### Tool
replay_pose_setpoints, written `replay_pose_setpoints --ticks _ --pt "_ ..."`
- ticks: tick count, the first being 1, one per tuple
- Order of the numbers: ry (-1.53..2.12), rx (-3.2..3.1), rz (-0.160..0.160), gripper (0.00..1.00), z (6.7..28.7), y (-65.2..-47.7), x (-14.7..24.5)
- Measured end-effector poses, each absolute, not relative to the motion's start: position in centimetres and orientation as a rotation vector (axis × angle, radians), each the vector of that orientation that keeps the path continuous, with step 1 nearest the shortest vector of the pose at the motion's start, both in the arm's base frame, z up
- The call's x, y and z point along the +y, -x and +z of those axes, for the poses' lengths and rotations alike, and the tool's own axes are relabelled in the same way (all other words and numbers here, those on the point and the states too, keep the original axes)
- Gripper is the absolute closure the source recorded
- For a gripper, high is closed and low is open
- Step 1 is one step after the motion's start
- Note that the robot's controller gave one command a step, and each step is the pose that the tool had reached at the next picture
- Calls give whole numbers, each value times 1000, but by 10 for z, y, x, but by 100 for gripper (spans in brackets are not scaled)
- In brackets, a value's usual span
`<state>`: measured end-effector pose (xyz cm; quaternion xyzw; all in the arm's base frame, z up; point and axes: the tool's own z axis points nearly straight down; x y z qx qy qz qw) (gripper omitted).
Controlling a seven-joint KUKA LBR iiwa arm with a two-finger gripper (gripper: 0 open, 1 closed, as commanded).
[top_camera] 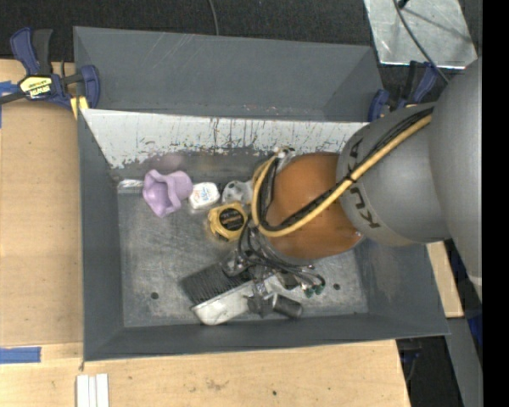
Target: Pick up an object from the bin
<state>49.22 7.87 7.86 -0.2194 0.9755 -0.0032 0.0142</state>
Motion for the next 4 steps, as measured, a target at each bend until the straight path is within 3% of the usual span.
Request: replay_pose_setpoints --ticks 2,4 --pt "682 3038 -8 100 83 -492 79" --pt "685 3046 -1 100 124 -491 81"
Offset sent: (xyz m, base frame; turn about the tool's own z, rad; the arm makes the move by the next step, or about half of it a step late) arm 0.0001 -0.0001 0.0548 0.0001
